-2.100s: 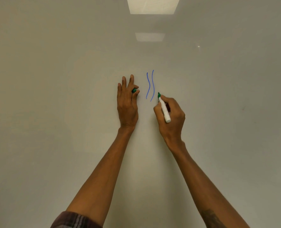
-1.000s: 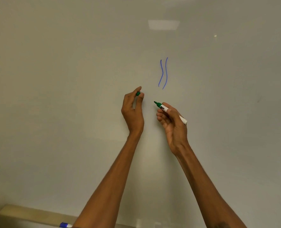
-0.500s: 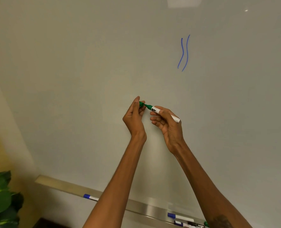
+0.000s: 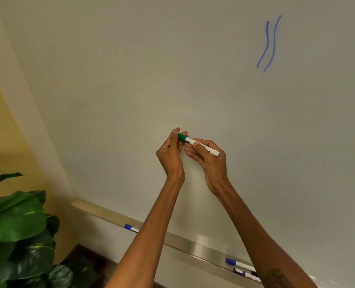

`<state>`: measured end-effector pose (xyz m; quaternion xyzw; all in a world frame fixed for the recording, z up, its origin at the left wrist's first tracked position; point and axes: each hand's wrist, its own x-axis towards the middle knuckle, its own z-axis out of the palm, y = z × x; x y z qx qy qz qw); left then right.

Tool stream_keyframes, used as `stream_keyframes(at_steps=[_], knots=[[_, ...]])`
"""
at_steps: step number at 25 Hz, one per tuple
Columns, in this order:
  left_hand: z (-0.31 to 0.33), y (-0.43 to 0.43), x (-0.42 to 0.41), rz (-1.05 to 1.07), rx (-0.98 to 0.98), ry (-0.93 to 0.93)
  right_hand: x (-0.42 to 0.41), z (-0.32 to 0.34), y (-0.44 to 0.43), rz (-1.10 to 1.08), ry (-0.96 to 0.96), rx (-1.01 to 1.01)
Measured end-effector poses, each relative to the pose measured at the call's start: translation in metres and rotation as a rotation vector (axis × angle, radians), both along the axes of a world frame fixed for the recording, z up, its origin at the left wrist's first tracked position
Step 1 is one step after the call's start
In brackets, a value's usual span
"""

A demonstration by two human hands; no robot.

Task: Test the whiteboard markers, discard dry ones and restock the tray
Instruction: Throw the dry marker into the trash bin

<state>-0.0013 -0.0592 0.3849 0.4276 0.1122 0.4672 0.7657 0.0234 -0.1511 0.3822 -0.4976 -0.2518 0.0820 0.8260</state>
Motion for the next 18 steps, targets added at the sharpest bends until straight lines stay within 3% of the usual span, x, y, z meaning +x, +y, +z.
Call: stream_keyframes(at_steps=[11, 18], knots=[[-0.072, 0.062, -0.038, 0.071, -0.09, 0.113, -0.034, -0.063, 0.067, 0.151, 0.15, -0.042], [-0.152, 0.109, -0.077, 0.2, -0.186, 0.295, -0.055, -0.131, 0.106, 0.304, 0.328, -0.19]])
